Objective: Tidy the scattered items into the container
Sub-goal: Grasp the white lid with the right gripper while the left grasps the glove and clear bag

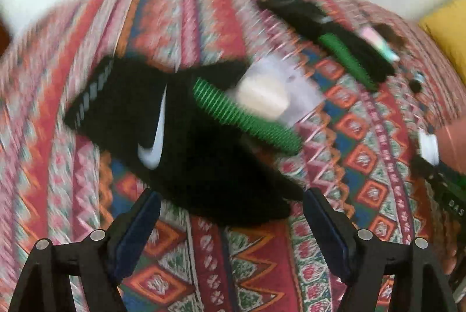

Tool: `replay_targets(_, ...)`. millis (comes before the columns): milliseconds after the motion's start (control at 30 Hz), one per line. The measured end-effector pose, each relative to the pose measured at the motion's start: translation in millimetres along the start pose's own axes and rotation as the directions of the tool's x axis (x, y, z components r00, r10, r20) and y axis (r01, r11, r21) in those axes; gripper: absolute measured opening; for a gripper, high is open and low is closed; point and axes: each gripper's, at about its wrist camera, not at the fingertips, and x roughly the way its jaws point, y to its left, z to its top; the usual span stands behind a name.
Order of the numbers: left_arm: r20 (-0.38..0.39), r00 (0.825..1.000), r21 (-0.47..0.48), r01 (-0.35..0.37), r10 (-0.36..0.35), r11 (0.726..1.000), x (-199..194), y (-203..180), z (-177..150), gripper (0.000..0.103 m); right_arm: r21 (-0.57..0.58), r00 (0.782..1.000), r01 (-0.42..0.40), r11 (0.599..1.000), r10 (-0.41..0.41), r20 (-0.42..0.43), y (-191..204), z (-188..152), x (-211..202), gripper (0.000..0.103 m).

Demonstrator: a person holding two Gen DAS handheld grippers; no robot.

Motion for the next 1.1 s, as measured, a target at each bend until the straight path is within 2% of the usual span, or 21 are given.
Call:
replay_targets(67,0.063,0.998,0.076,0.022,-0.026,0.997,-9.0,-21.0,15.9,0.085,-0.005,1.000,-0.008,1.000,0.008,-0.009,2.2,-0.5,-0.5,0.055)
replay_targets(133,0.074,0.997,0.148,0.014,-0.025,0.989,4.4,-42.8,39.4,0.085,-0.004,1.000,-0.013,1.000,0.013,-0.013,2.9,-0.9,0.2,0.055)
replay_targets(233,0.007,0.999,0.238,-0.042,0.042,0.970,44.8,-59.7,61.3,0.085,0.011,0.999,-0.040,0.999,0.041,-0.026,-1.2,1.4,1.5,0.055)
replay_targets(300,-0.038,0.992,0.319,-0.106,0.124,0.942,74.4,-62.4,66.1,0.085,0.020,0.998,-0.060,0.998,0.061,-0.034,-4.7,2.8,1.9,0.055)
replay_targets(367,-0.092,0.981,0.403,-0.118,0.169,0.908,98.2,-63.1,58.2,0.085,0.012,0.997,-0.062,0.998,0.062,-0.035,-5.4,2.5,1.9,0.055)
replay_targets(400,-0.101,0.979,0.432,-0.118,0.178,0.894,105.9,-62.5,54.8,0.086,0.001,0.998,-0.055,0.998,0.055,-0.034,-3.8,2.3,2.5,0.055)
replay_targets(433,-0.067,0.983,0.447,-0.125,0.172,0.886,107.3,-59.8,54.1,0.095,-0.010,0.998,-0.049,0.999,0.048,-0.033,-2.2,2.0,3.1,0.055)
replay_targets(467,-0.040,0.986,0.451,-0.129,0.164,0.883,109.1,-56.1,54.6,0.102,-0.021,0.999,-0.043,0.999,0.042,-0.032,-0.8,1.8,3.7,0.055)
replay_targets(533,-0.027,0.991,0.389,-0.107,0.127,0.915,112.7,-44.4,61.1,0.101,-0.038,0.999,-0.034,0.999,0.033,-0.026,0.7,0.9,4.3,0.055)
replay_targets(600,-0.011,0.996,0.323,-0.080,0.088,0.943,112.9,-35.1,67.1,0.082,-0.045,0.999,-0.031,0.999,0.030,-0.022,0.5,0.7,4.1,0.055)
replay_targets(633,-0.006,0.996,0.306,-0.078,0.084,0.949,111.2,-33.5,68.9,0.061,-0.044,0.999,-0.033,0.998,0.032,-0.021,-0.4,0.9,4.0,0.055)
replay_targets(667,-0.007,0.997,0.296,-0.075,0.081,0.952,107.7,-33.1,71.1,0.029,-0.037,0.999,-0.037,0.999,0.037,-0.020,-1.6,1.1,4.1,0.055)
replay_targets(733,-0.007,0.998,0.277,-0.064,0.069,0.959,100.0,-31.9,74.6,0.014,-0.025,0.999,-0.044,0.999,0.043,-0.015,-3.6,1.3,3.9,0.055)
replay_targets(767,-0.008,0.999,0.266,-0.046,0.049,0.963,95.4,-29.8,73.3,0.009,-0.026,0.999,-0.043,0.999,0.043,-0.012,-3.5,1.3,3.7,0.055)
replay_targets(867,0.030,0.998,0.191,0.040,-0.047,0.981,75.3,-24.1,64.4,0.007,-0.025,0.999,-0.045,0.999,0.045,-0.005,-3.3,1.3,2.9,0.055)
replay_targets(933,0.081,0.986,0.142,0.135,-0.148,0.981,48.1,-18.9,57.1,0.007,-0.010,0.998,-0.063,0.998,0.063,-0.004,-3.8,2.4,0.4,0.055)
replay_targets(1033,0.162,0.943,0.082,0.280,-0.290,0.957,1.4,-16.9,36.1,0.007,0.000,0.995,-0.092,0.996,0.092,0.029,1.2,3.7,-14.2,0.054)
replay_targets(1100,0.214,0.922,0.057,0.319,-0.323,0.946,-32.0,-17.0,15.1,0.007,-0.006,0.991,-0.115,0.993,0.115,0.061,7.2,4.1,-31.3,0.054)
